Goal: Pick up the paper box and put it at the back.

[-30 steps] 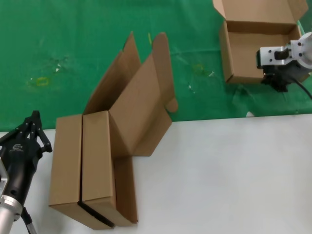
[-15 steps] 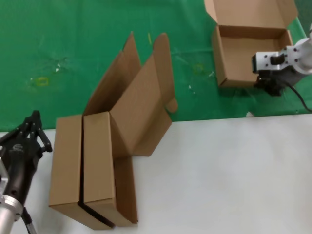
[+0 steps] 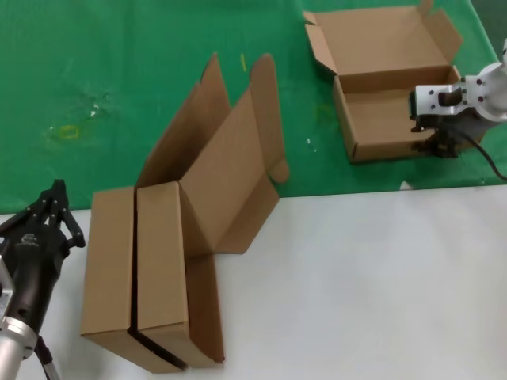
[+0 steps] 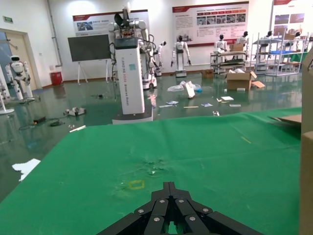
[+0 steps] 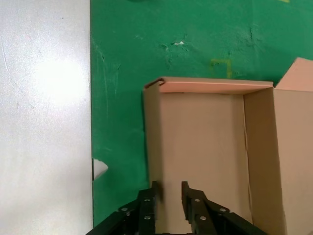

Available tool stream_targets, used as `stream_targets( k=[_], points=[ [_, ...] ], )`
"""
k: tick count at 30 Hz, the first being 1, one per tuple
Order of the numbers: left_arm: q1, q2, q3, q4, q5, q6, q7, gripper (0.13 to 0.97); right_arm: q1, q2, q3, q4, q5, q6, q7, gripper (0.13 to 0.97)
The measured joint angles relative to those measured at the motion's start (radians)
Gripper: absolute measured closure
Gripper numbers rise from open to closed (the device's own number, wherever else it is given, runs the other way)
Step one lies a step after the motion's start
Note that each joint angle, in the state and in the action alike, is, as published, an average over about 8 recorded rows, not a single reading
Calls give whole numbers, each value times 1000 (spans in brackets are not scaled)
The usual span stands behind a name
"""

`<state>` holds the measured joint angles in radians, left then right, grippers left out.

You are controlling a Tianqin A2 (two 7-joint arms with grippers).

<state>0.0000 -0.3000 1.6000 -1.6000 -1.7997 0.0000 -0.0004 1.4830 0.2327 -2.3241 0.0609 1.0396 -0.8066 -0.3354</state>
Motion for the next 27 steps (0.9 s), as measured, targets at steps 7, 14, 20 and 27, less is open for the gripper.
stream_targets(
  k=[7,14,20,27],
  points=[
    [0,0,0,0,0,0,0,953,0,0,0,0,0,0,0,823],
    [0,0,0,0,0,0,0,953,0,0,0,0,0,0,0,710],
    [0,0,0,0,0,0,0,934,0,0,0,0,0,0,0,560],
    [0,0,0,0,0,0,0,923,0,0,0,0,0,0,0,481]
  ],
)
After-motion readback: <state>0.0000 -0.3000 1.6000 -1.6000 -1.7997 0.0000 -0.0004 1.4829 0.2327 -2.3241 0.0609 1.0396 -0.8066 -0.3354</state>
